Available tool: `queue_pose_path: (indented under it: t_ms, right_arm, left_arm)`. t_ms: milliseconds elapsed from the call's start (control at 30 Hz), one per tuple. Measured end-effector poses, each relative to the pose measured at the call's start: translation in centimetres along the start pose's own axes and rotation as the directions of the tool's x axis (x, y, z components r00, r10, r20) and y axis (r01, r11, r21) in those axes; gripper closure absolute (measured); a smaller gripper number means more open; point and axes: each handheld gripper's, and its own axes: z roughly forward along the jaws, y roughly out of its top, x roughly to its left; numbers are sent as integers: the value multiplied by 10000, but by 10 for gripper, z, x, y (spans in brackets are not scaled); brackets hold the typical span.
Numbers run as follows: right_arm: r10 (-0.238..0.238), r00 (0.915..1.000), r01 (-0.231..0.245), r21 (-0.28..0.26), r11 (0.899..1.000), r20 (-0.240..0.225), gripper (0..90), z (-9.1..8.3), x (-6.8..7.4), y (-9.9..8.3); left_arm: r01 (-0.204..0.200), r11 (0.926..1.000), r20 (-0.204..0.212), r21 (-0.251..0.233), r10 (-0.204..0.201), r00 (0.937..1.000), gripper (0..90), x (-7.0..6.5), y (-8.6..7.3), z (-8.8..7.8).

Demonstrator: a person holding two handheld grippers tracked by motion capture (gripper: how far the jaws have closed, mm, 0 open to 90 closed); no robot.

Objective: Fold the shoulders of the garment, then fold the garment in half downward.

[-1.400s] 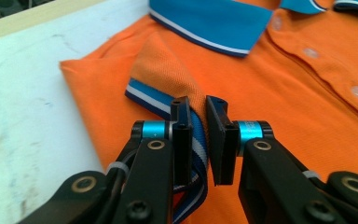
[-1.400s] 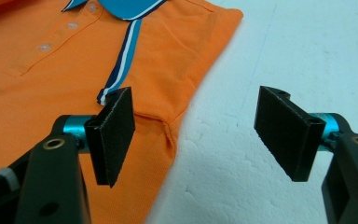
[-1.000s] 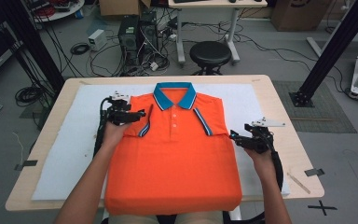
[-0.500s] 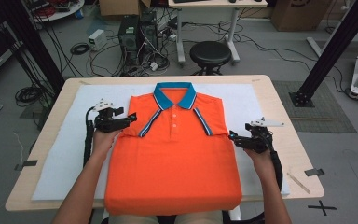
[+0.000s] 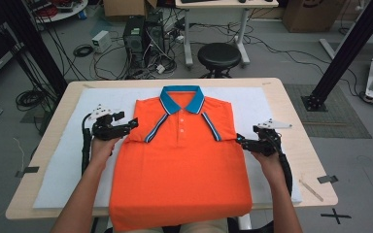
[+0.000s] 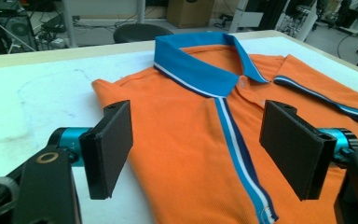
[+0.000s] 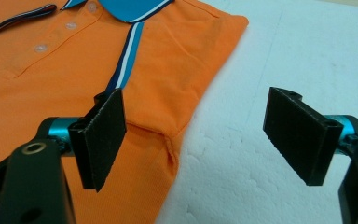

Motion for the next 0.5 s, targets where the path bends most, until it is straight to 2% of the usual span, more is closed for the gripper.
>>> queue_pose_path:
  t_ms: [233,500]
  right_arm:
    - [-24,10000,24,-13,10000,-29,217,0,0,0]
    - [-3,10000,3,-27,10000,-3,217,-1,1,0]
  left_arm:
    - [-1,10000,-153,-43,0,9999,258,3,-1,-4]
    - [-15,10000,-63,-25,15,10000,258,2,-1,-6]
